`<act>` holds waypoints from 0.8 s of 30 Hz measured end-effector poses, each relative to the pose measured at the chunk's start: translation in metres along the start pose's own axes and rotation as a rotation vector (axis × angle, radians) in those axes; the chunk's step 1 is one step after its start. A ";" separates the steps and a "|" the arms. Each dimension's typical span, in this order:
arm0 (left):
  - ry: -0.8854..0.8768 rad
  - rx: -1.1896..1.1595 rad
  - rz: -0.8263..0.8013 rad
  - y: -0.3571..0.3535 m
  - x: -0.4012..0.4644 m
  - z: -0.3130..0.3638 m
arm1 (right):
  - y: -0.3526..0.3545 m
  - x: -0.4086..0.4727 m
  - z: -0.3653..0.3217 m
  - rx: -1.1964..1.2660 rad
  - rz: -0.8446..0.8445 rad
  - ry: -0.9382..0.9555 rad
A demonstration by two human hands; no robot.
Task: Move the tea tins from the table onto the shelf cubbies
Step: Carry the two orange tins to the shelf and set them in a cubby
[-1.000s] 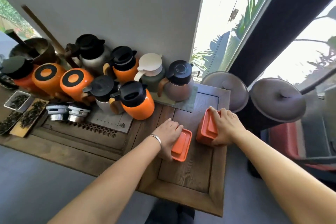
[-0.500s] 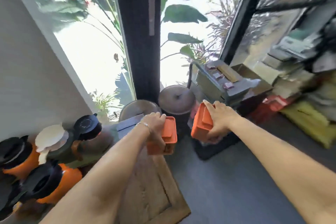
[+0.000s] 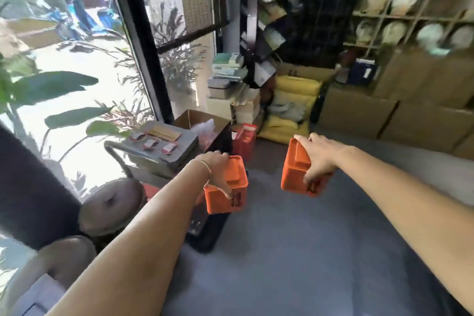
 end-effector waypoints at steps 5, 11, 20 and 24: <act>-0.134 0.035 -0.052 0.045 0.093 0.124 | 0.000 -0.006 0.144 0.054 0.001 -0.110; -0.271 0.115 0.016 0.120 0.207 0.273 | 0.027 -0.010 0.322 0.142 0.086 -0.251; -0.455 0.145 0.012 0.233 0.322 0.445 | 0.079 -0.021 0.513 0.200 0.183 -0.375; -0.499 0.146 0.016 0.280 0.382 0.495 | 0.102 -0.006 0.585 0.258 0.207 -0.425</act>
Point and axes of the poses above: each hand's wrist, its own x-axis towards the middle knuckle, its own y-axis out of the back of the hand, z = x × y, the point moved 8 cm from there along x, towards the middle knuckle, and after that the axes turned 5 degrees about -y, right-handed, at the moved point
